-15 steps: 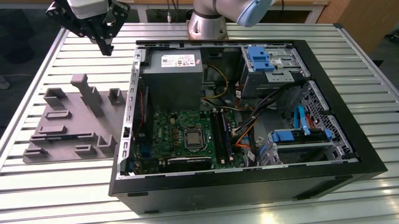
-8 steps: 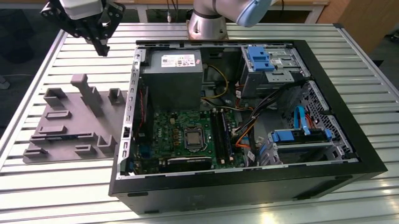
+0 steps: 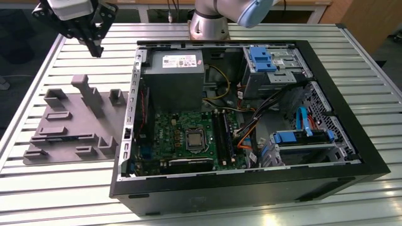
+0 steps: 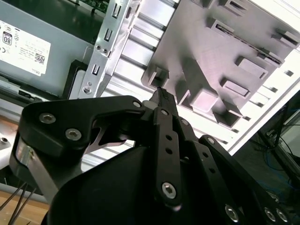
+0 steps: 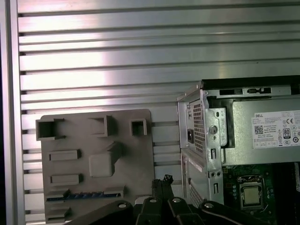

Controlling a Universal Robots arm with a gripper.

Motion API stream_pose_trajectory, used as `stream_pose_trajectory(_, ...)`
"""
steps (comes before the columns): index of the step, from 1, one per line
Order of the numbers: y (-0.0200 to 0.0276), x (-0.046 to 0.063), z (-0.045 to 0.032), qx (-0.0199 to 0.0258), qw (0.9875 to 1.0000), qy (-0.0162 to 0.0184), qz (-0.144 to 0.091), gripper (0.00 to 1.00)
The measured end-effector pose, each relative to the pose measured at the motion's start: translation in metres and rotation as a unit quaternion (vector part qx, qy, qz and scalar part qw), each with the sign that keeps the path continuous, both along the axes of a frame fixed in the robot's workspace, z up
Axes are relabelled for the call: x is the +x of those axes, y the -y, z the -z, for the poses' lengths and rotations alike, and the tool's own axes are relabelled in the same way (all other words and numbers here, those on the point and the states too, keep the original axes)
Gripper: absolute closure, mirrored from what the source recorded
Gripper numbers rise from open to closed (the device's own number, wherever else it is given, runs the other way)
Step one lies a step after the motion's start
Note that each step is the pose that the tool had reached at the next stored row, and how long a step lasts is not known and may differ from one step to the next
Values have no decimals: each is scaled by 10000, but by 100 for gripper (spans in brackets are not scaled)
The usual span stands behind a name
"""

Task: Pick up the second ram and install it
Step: 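Reach for the second ram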

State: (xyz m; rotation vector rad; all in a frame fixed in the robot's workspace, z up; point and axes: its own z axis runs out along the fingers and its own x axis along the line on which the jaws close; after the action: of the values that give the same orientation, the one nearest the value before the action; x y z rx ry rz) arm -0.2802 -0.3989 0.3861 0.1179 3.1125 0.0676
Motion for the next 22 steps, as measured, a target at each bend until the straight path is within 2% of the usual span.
stream_pose_trajectory(14,0,-309,9,0,10000,0,0,89)
stream_pose_trajectory(22,9,-540,16,0,10000,0,0,89)
